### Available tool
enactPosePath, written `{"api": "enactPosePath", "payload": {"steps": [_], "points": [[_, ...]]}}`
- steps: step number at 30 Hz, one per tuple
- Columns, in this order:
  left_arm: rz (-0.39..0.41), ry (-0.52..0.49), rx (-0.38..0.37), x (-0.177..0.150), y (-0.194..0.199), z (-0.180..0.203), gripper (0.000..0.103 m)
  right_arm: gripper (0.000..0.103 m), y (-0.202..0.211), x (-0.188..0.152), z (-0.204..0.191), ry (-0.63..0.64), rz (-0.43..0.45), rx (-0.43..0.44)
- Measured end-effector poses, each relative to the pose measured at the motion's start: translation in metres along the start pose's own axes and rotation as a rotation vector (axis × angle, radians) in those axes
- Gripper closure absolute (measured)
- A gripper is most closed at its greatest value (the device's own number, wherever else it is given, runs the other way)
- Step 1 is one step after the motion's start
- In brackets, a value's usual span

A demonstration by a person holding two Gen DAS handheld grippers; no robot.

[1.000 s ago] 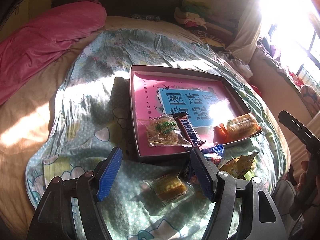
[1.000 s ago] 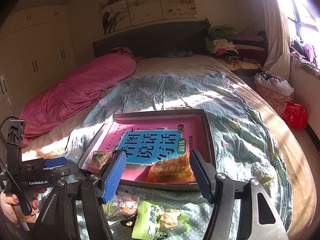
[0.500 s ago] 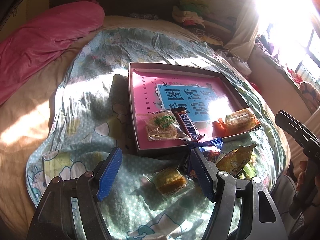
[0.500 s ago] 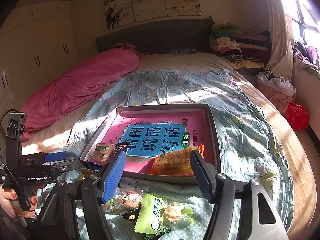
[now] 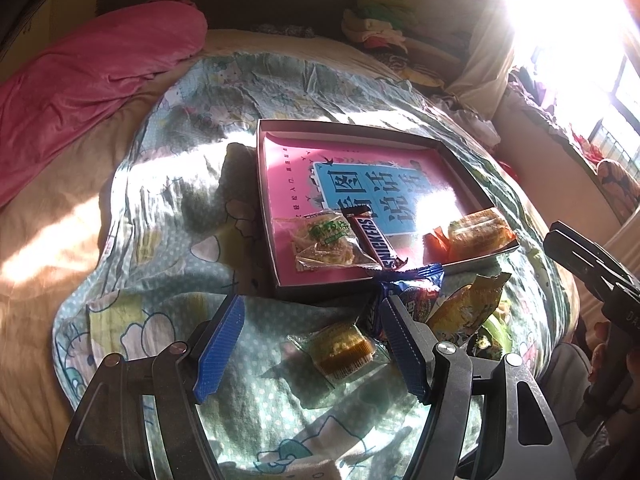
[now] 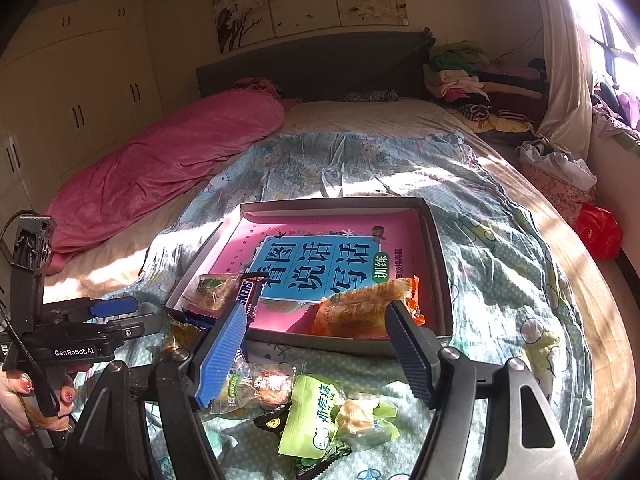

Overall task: Organize snacks
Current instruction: 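Move both open grippers over the snacks beside the tray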

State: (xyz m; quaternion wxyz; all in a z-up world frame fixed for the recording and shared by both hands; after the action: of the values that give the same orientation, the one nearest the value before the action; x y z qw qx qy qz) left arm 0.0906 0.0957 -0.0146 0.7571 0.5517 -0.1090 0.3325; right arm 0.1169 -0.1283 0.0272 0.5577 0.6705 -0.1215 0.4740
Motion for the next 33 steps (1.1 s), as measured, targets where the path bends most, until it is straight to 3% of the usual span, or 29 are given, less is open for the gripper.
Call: {"api": "enactPosePath", "payload": {"steps": [33], "points": [[-0.025,-0.026,0.015,-0.0082,0.0011,-0.0043,0.030,0.031,0.0041,-0.0067,-0.0011,0.010,-0.002,0.010]]}}
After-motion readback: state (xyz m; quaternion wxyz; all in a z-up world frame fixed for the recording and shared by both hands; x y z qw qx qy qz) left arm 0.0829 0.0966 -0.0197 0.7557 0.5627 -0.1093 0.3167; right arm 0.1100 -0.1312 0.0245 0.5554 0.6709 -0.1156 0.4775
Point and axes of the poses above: each gripper's, at about its wrist camera, not at the fingertips, and y roughly against the way its jaws point, z to its right, x to its top, the point moved 2 cm from there along -y, roughly the way its jaws point, and after that the axes turned 15 degrees about y, right-handed, at the moved point
